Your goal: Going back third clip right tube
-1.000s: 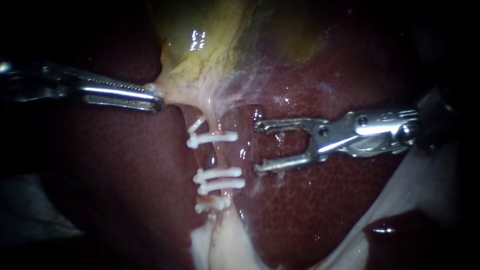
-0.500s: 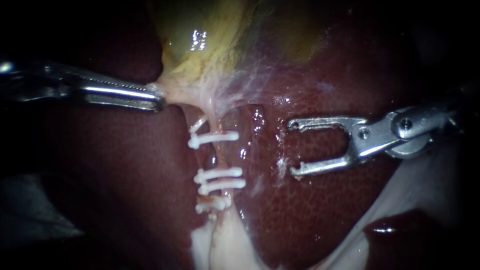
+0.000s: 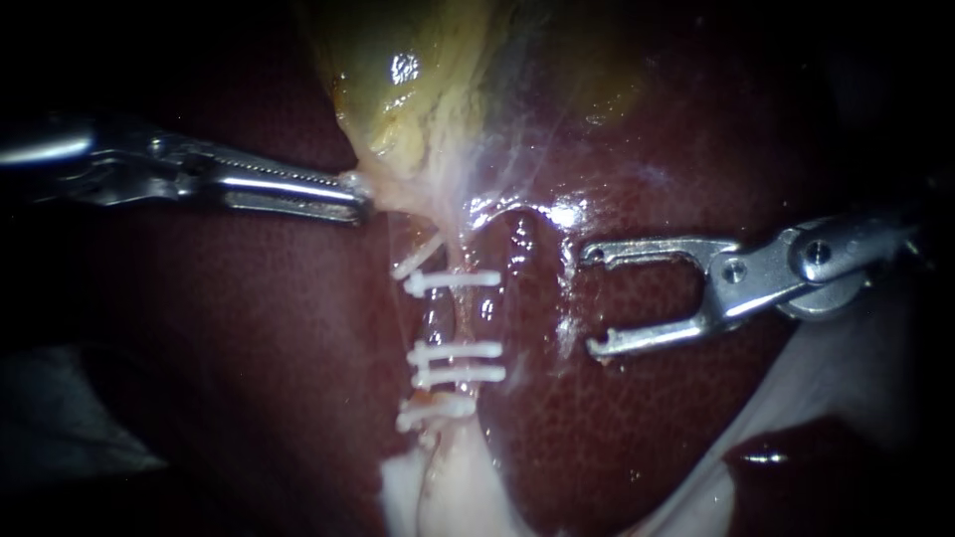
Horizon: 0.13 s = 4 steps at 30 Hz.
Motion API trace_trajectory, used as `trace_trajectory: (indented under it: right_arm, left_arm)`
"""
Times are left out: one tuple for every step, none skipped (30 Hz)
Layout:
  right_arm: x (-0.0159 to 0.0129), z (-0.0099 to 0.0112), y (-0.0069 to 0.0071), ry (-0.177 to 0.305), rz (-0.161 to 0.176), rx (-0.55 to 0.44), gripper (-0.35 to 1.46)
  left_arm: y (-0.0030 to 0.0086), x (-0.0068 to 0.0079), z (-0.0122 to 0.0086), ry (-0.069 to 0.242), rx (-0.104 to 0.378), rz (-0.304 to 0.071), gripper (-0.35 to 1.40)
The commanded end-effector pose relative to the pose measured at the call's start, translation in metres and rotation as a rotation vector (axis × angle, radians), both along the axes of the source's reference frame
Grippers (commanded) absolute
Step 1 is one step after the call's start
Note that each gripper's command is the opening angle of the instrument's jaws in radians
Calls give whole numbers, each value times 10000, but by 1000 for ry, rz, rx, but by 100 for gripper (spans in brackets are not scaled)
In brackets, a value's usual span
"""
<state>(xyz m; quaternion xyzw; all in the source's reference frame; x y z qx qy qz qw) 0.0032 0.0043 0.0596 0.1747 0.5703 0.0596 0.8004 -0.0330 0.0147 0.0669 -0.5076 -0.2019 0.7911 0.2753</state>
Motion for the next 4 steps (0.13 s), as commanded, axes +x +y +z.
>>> trace_trajectory:
  right_arm:
    - [0,0,0,0,0,0,50]
    - [0,-1,0,0,0,0,50]
    - [0,-1,0,0,0,0,50]
    - [0,-1,0,0,0,0,50]
  left_arm:
    - [0,0,0,-1,1,1,-35]
    - [0,0,0,-1,1,1,-35]
    - [0,0,0,-1,1,1,-35]
    - [0,0,0,-1,1,1,-35]
